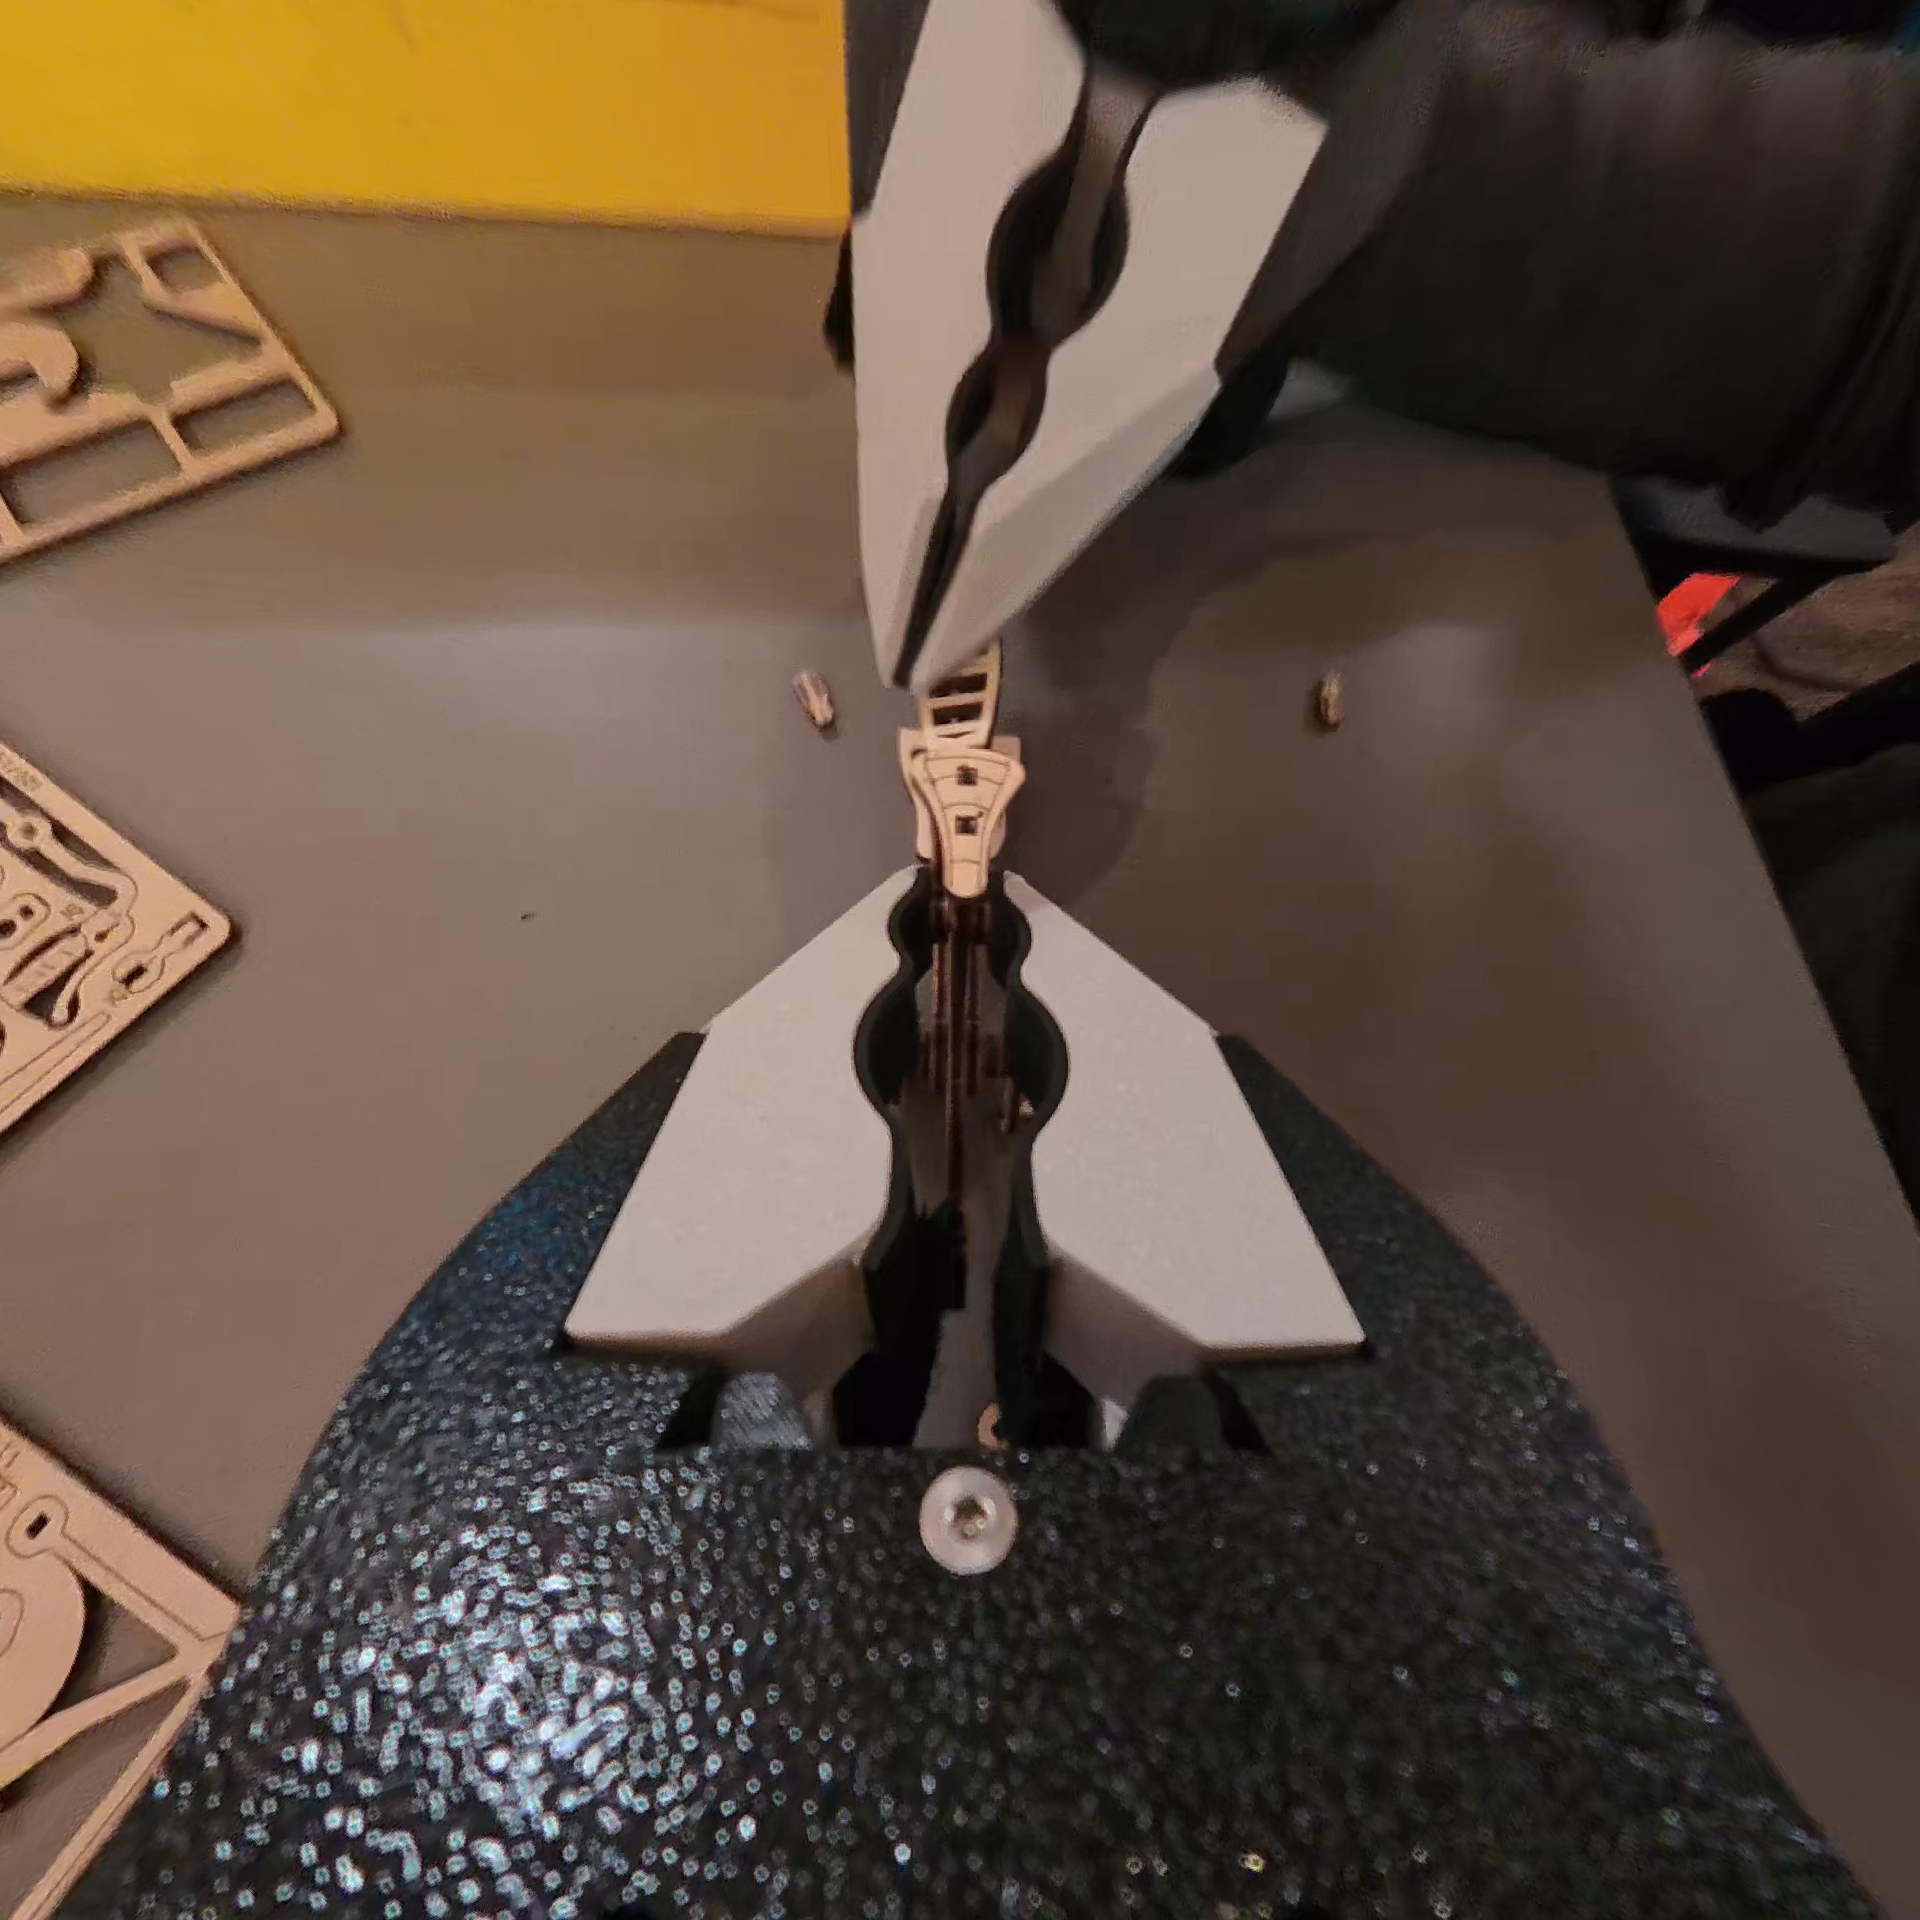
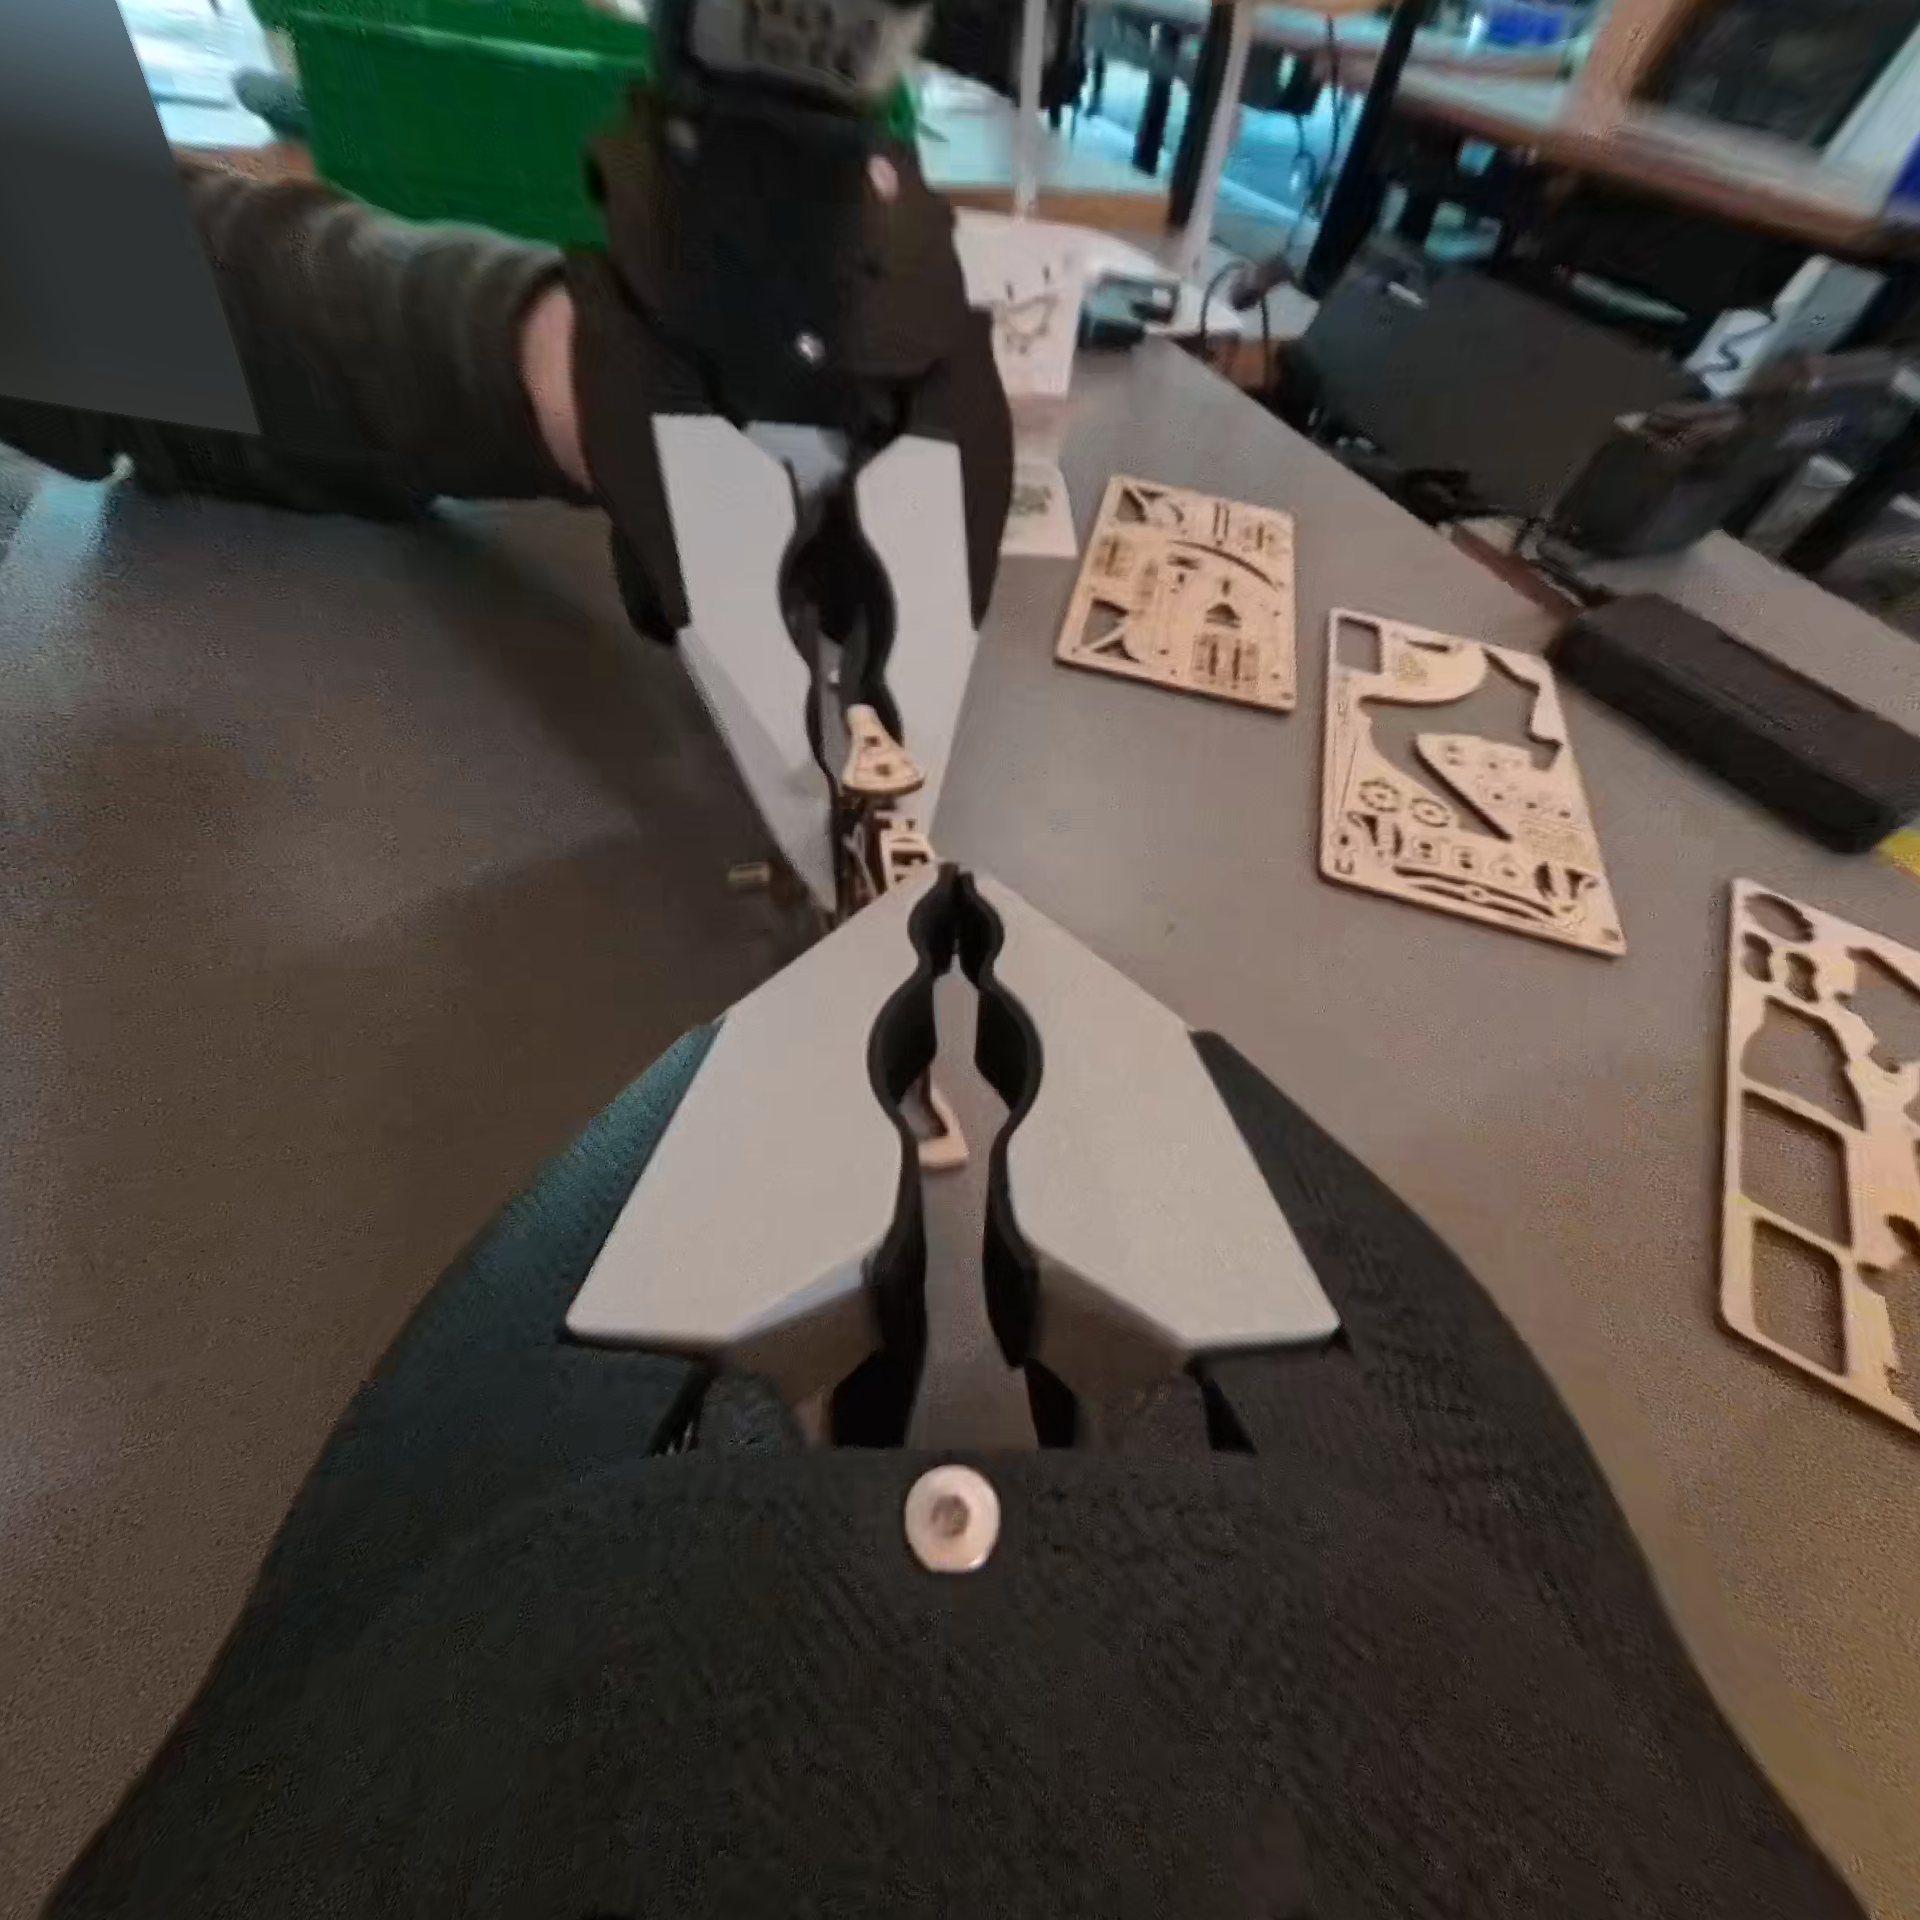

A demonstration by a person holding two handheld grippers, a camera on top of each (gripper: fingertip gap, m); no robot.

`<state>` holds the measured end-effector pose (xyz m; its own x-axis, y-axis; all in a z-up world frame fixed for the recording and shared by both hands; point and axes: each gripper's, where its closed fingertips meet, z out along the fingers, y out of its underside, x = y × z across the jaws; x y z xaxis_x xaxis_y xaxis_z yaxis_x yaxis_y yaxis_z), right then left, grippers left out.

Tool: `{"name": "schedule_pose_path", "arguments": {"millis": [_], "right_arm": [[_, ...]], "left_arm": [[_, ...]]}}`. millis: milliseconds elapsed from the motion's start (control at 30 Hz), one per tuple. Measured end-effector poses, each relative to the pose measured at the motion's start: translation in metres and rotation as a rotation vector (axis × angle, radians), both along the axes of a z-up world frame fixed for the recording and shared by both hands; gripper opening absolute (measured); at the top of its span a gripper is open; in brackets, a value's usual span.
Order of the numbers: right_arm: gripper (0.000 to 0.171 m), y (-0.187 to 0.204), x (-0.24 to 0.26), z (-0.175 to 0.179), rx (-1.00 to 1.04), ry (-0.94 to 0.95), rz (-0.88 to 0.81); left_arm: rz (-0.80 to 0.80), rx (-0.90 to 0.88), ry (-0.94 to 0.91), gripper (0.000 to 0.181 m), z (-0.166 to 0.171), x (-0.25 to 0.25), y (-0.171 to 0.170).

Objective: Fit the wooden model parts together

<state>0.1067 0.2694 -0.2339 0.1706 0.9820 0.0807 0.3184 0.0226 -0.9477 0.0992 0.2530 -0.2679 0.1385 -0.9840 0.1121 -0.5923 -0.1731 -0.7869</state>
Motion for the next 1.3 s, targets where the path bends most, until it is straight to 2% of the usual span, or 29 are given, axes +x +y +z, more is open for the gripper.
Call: {"name": "schedule_pose_path", "arguments": {"millis": [100, 133, 200, 300, 400, 500, 600, 700, 800, 900, 967, 1000, 1067, 1133, 1300], "right_arm": [[0.0, -0.007, -0.002, 0.038, 0.09, 0.161, 0.029], [0.0, -0.007, -0.001, 0.036, 0.057, 0.161, 0.027], [0.0, 0.001, 0.002, 0.0, -0.015, 0.007, 0.002], [0.0, -0.009, -0.001, 0.045, 0.065, 0.208, 0.039], [0.0, -0.002, 0.001, 0.003, -0.04, 0.046, 0.022], [0.0, -0.012, 0.0, 0.042, 0.077, 0.188, 0.06], [0.0, -0.015, 0.0, 0.004, -0.037, 0.04, 0.1], [0.0, -0.013, 0.001, 0.029, 0.069, 0.117, 0.08], [0.0, -0.008, 0.003, 0.004, 0.005, 0.021, 0.062], [0.0, -0.011, 0.0, 0.03, 0.078, 0.119, 0.063], [0.0, -0.006, 0.003, 0.003, 0.021, 0.018, 0.05], [0.0, -0.005, 0.002, 0.004, 0.021, 0.021, 0.044], [0.0, -0.006, 0.002, 0.017, 0.083, 0.049, 0.038], [0.0, -0.004, 0.006, 0.019, 0.055, 0.077, 0.026], [0.0, 0.006, 0.026, 0.054, 0.074, 0.268, -0.03]], "left_arm": [[0.005, 0.011, 0.009, 0.007, -0.001, -0.001, 0.001], [0.007, 0.006, 0.008, 0.007, -0.001, -0.001, 0.001], [0.0, 0.006, 0.009, 0.007, -0.001, 0.0, 0.0], [0.001, 0.007, 0.006, 0.007, -0.002, 0.0, 0.0], [-0.003, 0.012, 0.0, 0.007, 0.0, 0.0, 0.0], [0.004, 0.012, 0.009, 0.007, -0.002, -0.001, 0.002], [0.001, 0.014, 0.001, 0.007, -0.001, 0.0, 0.001], [0.003, 0.014, 0.01, 0.007, -0.002, 0.0, 0.001], [0.0, 0.012, 0.003, 0.007, -0.001, 0.0, 0.001], [0.0, 0.008, 0.007, 0.007, -0.003, 0.0, 0.001], [0.002, 0.011, 0.022, 0.008, -0.004, -0.001, 0.001], [0.001, 0.009, 0.003, 0.007, -0.002, 0.0, 0.001], [0.002, 0.011, 0.008, 0.007, -0.003, 0.0, 0.002], [0.002, 0.013, 0.008, 0.007, -0.003, 0.0, 0.002], [-0.002, 0.016, 0.003, 0.007, -0.003, 0.0, 0.002]]}}
